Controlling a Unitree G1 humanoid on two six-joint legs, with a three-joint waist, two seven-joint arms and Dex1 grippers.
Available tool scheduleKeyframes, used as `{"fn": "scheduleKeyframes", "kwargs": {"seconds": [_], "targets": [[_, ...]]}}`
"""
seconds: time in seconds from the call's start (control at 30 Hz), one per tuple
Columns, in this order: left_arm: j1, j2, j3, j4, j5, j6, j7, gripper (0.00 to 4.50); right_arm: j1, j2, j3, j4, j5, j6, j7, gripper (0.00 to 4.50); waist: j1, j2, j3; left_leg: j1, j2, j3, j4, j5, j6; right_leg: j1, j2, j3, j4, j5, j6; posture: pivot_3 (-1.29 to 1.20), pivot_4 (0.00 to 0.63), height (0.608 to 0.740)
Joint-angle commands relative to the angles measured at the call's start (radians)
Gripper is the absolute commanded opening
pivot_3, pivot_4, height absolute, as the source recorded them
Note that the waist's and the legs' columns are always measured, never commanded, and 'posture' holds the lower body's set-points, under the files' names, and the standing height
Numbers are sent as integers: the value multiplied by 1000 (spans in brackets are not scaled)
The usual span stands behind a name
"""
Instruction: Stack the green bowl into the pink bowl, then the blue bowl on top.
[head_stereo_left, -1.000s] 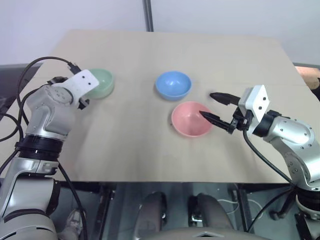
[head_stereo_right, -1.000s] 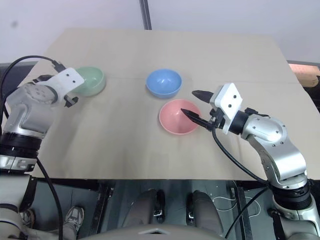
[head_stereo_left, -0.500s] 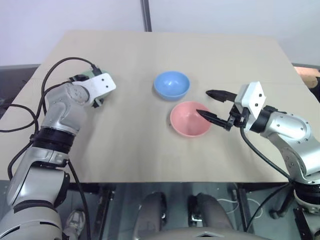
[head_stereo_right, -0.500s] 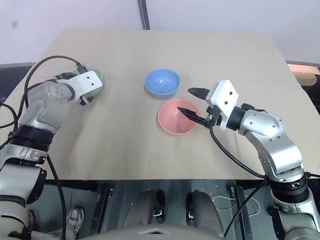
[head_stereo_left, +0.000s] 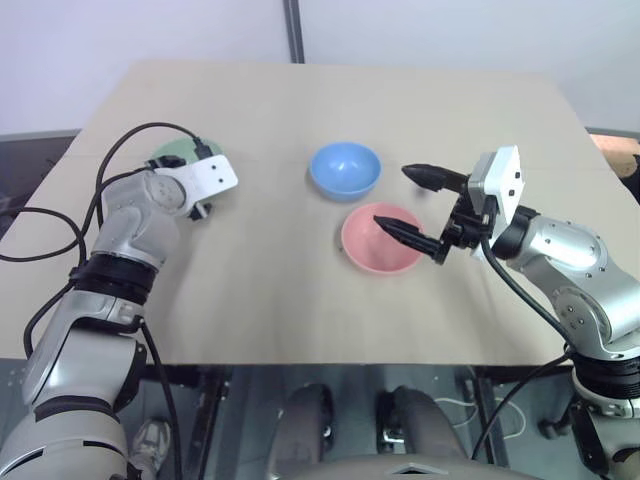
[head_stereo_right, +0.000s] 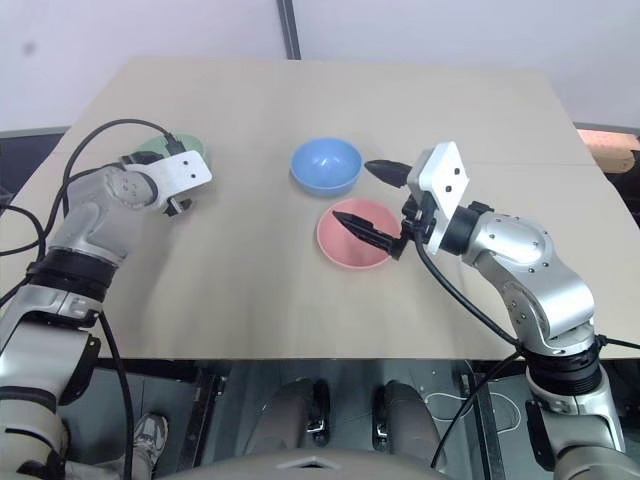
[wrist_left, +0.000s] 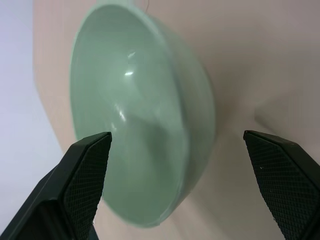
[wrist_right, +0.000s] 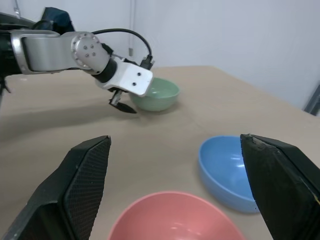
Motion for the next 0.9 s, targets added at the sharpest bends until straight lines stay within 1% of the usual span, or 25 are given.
{"fn": "scheduleKeyframes", "kwargs": {"seconds": [0.03, 0.07, 0.1, 0.13, 0.2, 0.23, 0.27, 0.4, 0.5, 0.53, 0.63, 0.7, 0.8, 0.87, 0.9], "targets": [[-16, 8, -6, -12, 13, -48, -18, 3126, -15, -7, -15, -21, -13, -25, -15, 4500, 0, 0, 0, 0, 0, 0, 0, 0, 0, 0, 0, 0, 0, 0, 0, 0, 150, 740], [-12, 7, -6, -17, 12, -51, -23, 2626, -13, -10, -15, -20, -19, -28, -15, 4500, 0, 0, 0, 0, 0, 0, 0, 0, 0, 0, 0, 0, 0, 0, 0, 0, 150, 740], [-9, 7, -6, -21, 12, -58, -28, 2231, -10, -13, -14, -20, -25, -32, -16, 4500, 0, 0, 0, 0, 0, 0, 0, 0, 0, 0, 0, 0, 0, 0, 0, 0, 150, 740], [-6, 6, -5, -29, 10, -62, -35, 1611, -8, -16, -14, -19, -33, -36, -17, 4500, 0, 0, 0, 0, 0, 0, 0, 0, 0, 0, 0, 0, 0, 0, 0, 0, 150, 740], [-3, 4, -1, -40, 10, -63, -43, 567, -4, -18, -14, -19, -41, -40, -19, 4500, 0, 0, 0, 0, 0, 0, 0, 0, 0, 0, 0, 0, 0, 0, 0, 0, 150, 740], [-3, 3, 2, -46, 7, -65, -46, 127, -3, -18, -15, -19, -43, -41, -21, 4500, 0, 0, 0, 0, 0, 0, 0, 0, 0, 0, 0, 0, 0, 0, 0, 0, 150, 740], [-3, 6, 8, -57, 2, -68, -53, 53, -1, -19, -16, -18, -46, -43, -24, 4500, 0, 0, 0, 0, 0, 0, 0, 0, 0, 0, 0, 0, 0, 0, 0, 0, 150, 740], [18, 16, 57, -152, -75, -71, -133, 53, 19, -30, -32, -25, -60, -48, -35, 4500, 0, 0, 0, 0, 0, 0, 0, 0, 0, 0, 0, 0, 0, 0, 0, 0, 150, 740], [15, -14, 103, -267, -191, -97, -208, 53, 58, -49, -86, -48, -63, -43, -60, 4500, 4, 0, 0, 0, 0, 0, 0, 0, 0, 0, 0, 0, 0, 0, 0, 0, 150, 740], [10, -31, 114, -307, -240, -124, -239, 53, 75, -58, -106, -57, -67, -44, -70, 4500, 4, 0, 0, -1, 0, -1, 0, 0, 0, 0, -1, -1, 0, 0, 0, 0, 150, 740], [-5, -99, 126, -454, -455, -189, -411, 53, 144, -77, -196, -101, -73, -30, -119, 4500, 8, 0, 0, -2, -1, -2, 1, 0, 0, 0, -2, -3, -1, 0, 0, 0, 150, 740], [-6, -129, 128, -503, -554, -255, -496, 53, 192, -91, -253, -132, -71, -17, -142, 4500, 5, 0, 0, -3, -2, -3, 1, 0, 1, 1, -3, -3, -1, 0, 0, 0, 150, 740], [-12, -157, 109, -523, -648, -342, -609, 53, 276, -113, -340, -172, -82, -5, -172, 4500, -7, 2, 0, -2, -2, -2, 1, 0, 1, 1, -2, -2, 0, 0, 0, 0, 150, 740], [-31, -179, 78, -483, -658, -438, -665, 53, 323, -127, -388, -191, -92, -5, -187, 4500, -14, 2, -1, 2, -1, -1, 0, 0, 0, 2, 0, 0, 0, 0, 0, 0, 150, 740], [-43, -186, 55, -452, -641, -485, -683, 53, 338, -129, -411, -200, -90, -1, -197, 4500, -15, 3, -1, 2, -1, -1, 0, 0, -1, 2, 0, 0, 0, 0, 1, 0, 150, 740]]}}
